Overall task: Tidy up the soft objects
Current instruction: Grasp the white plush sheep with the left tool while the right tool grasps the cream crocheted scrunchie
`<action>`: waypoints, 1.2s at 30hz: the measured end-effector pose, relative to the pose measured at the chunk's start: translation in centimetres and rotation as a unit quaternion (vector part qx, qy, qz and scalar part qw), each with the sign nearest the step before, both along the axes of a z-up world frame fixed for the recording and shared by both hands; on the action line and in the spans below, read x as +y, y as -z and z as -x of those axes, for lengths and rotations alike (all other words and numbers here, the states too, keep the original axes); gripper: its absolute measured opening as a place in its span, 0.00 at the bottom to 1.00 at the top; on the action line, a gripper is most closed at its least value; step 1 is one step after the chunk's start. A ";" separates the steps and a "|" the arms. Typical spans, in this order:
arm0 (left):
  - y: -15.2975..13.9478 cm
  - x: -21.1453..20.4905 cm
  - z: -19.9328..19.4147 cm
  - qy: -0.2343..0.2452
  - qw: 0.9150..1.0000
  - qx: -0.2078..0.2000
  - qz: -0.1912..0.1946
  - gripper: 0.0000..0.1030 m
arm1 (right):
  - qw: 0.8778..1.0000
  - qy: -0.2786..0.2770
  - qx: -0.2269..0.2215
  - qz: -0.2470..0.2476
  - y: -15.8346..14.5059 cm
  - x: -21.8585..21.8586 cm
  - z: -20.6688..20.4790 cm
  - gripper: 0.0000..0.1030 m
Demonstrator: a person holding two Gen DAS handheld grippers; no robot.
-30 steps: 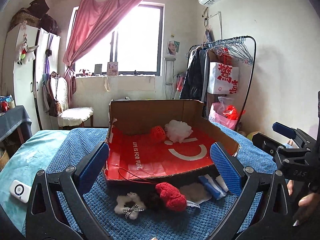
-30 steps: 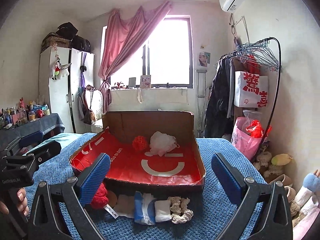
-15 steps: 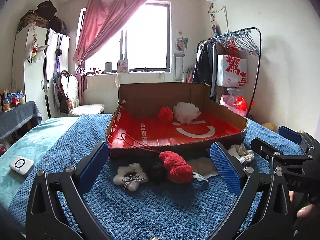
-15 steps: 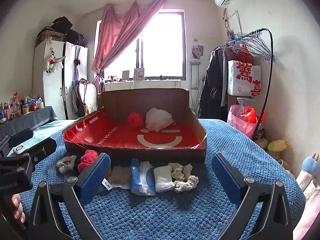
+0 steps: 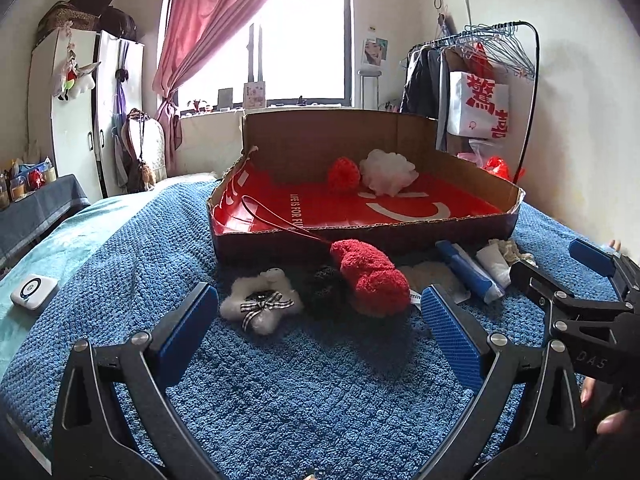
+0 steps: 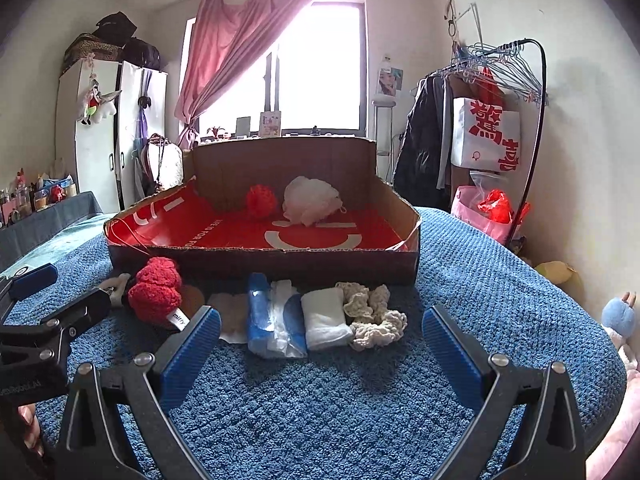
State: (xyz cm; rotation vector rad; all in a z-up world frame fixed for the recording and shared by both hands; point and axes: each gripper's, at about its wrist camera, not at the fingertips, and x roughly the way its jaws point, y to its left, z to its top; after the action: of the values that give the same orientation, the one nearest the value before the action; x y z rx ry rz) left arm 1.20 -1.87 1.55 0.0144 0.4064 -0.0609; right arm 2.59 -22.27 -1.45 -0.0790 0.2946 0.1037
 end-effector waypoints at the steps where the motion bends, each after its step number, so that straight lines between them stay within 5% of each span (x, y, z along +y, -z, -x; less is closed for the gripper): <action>1: 0.1 0.0 0.0 -0.002 1.000 0.003 -0.002 1.00 | 1.000 0.001 0.002 0.002 0.2 0.0 0.0 1.00; 20: -0.3 1.5 -1.6 -0.005 0.998 0.056 0.007 1.00 | 0.999 0.000 0.040 0.011 0.3 0.1 -0.9 1.00; 36: -2.1 5.5 -6.1 -0.002 0.994 0.108 0.005 1.00 | 0.994 0.030 0.107 -0.006 -2.4 -4.4 -5.1 1.00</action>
State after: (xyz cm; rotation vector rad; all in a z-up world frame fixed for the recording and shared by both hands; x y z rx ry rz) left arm 7.28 3.66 3.68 -0.0025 0.6227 -0.0614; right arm 7.69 -26.69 0.99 -0.0477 0.5101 0.0540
